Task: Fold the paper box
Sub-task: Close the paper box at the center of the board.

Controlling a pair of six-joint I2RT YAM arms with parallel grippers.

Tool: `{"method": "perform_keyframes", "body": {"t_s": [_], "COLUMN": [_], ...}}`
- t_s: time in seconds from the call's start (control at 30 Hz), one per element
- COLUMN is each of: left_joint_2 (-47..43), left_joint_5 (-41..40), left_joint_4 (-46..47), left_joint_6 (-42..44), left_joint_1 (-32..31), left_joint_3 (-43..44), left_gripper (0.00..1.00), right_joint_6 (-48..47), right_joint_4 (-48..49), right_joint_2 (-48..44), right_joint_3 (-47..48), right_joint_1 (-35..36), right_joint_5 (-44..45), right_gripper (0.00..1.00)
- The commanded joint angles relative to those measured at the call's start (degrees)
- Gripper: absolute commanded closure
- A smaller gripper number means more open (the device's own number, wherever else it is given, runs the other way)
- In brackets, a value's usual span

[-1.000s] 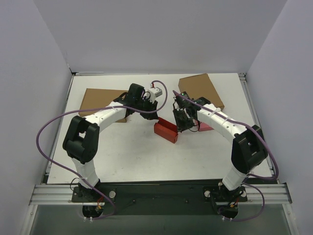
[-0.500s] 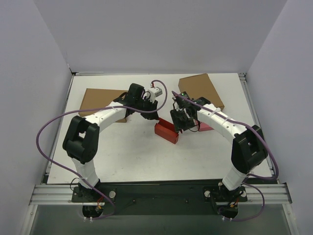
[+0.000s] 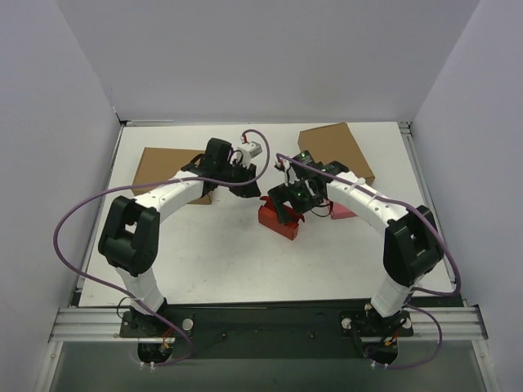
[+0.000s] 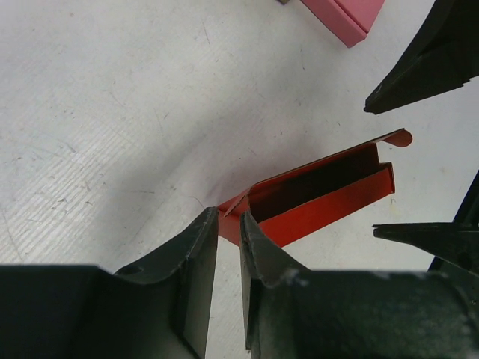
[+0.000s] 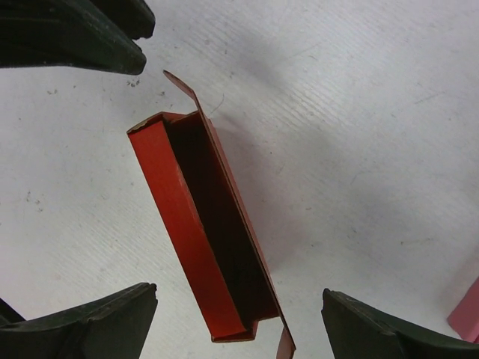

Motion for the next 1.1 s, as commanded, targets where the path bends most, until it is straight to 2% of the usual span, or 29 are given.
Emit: {"method": "perform_keyframes", "body": {"t_s": [0.0,0.2,0.37,0.43,0.53,0.57,0.63,0.67,0.73,0.83,1.07], "left_joint_2": [-3.99,-4.70,-4.96,-5.13,-5.22,-5.31,-5.31,-5.31,-5.49,-5.75,-8.64], "left_joint_5": [1.67,2.20,1.85,1.85,1.94,2.20,3.43,3.87,5.10,6.15,10.10], "left_joint_4": [3.04,3.65,3.65,3.65,3.39,3.21,3.21,3.21,3.21,2.77,0.66], "left_joint_6": [-2.13,-5.38,-6.09,-6.00,-5.39,-5.13,-4.68,-4.60,-4.25,-3.81,-4.24], "left_joint_1": [1.14,1.23,1.23,1.23,1.23,1.23,1.23,1.23,1.23,1.23,1.41], "left_joint_3": [-0.50,-1.20,-1.99,-2.34,-2.43,-2.52,-2.87,-3.05,-3.40,-3.93,-4.63], "left_gripper": [0.71,0.71,0.71,0.71,0.71,0.71,0.71,0.71,0.71,0.71,0.70], "right_joint_6": [-6.07,-10.72,-13.01,-13.10,-13.10,-13.19,-13.80,-13.98,-14.51,-14.51,-12.93], "right_joint_4": [0.23,1.02,1.72,1.81,1.72,1.81,1.90,1.90,1.90,1.90,-1.16], "right_joint_2": [1.60,2.22,3.27,3.80,4.06,3.89,3.53,3.27,3.01,2.57,-2.08], "right_joint_3": [2.95,2.34,1.37,1.20,1.02,0.76,0.40,0.32,-0.21,-0.65,0.14], "right_joint_1": [0.53,5.27,10.37,10.64,10.82,10.82,10.64,10.56,10.29,9.94,7.75], "right_joint_5": [-2.59,5.67,17.62,18.86,18.61,17.47,16.50,16.41,12.72,10.08,3.76], "right_gripper": [0.02,0.04,0.08,0.14,0.33,0.43,0.51,0.59,0.64,0.77,0.79]}}
